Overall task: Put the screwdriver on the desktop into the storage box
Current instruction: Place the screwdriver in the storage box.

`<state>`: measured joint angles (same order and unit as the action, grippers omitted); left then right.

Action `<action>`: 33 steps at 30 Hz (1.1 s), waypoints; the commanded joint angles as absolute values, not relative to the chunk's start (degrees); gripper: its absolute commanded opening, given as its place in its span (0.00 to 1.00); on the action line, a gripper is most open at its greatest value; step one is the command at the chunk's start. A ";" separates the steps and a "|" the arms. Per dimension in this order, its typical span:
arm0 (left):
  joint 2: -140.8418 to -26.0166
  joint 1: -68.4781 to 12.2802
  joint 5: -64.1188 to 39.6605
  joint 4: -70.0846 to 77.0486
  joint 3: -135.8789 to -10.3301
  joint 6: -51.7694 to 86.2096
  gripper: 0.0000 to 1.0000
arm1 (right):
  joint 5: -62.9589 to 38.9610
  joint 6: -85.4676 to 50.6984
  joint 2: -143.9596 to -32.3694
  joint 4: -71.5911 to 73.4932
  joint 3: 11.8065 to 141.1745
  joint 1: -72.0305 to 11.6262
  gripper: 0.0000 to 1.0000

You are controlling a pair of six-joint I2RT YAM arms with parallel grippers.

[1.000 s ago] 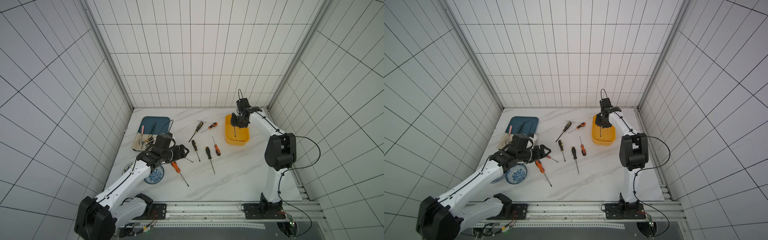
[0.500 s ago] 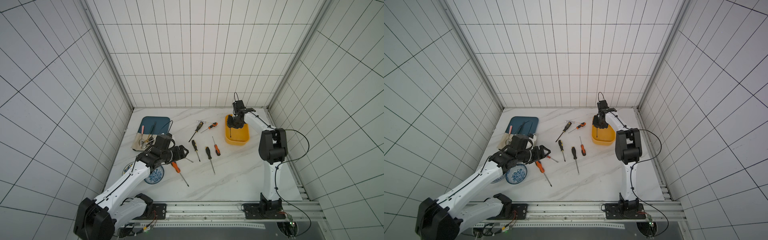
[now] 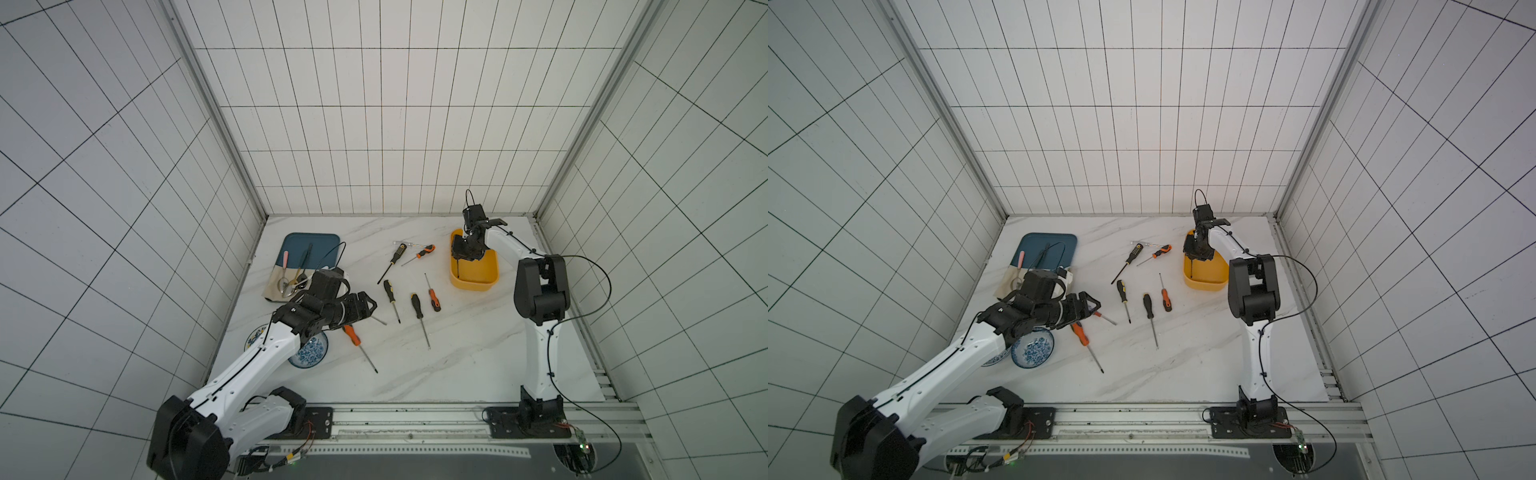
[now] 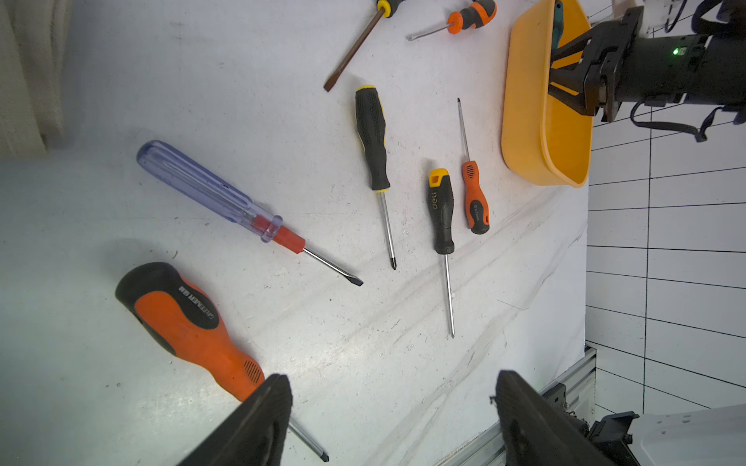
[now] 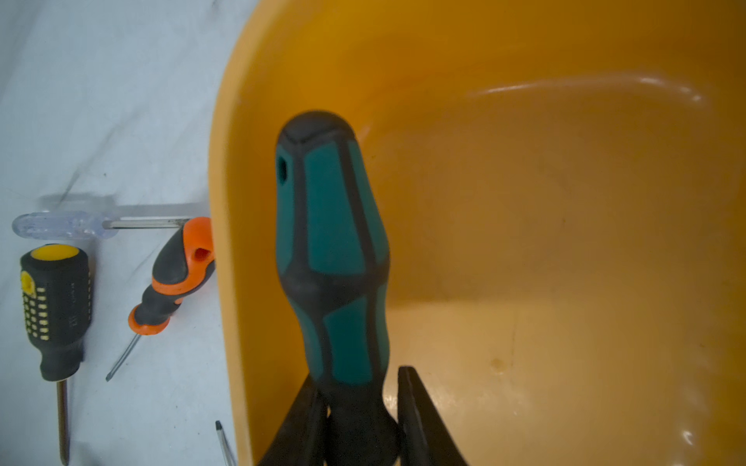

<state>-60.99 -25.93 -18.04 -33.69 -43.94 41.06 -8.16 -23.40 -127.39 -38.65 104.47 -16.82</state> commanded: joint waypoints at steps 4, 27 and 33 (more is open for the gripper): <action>-60.11 -26.02 -17.30 -34.01 -44.04 40.43 0.83 | -8.79 -24.26 -128.75 -38.06 106.87 -16.52 0.22; -60.47 -26.02 -17.23 -33.03 -43.53 40.66 0.83 | -6.44 -21.99 -119.87 -41.39 105.80 -17.29 0.40; -61.40 -25.99 -17.25 -32.44 -44.01 40.56 0.83 | -5.59 -21.38 -113.56 -41.74 100.81 -18.25 0.40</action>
<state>-61.04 -25.93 -17.80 -33.65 -43.94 40.95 -7.01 -22.35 -117.75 -40.21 104.01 -17.34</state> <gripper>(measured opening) 0.833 0.403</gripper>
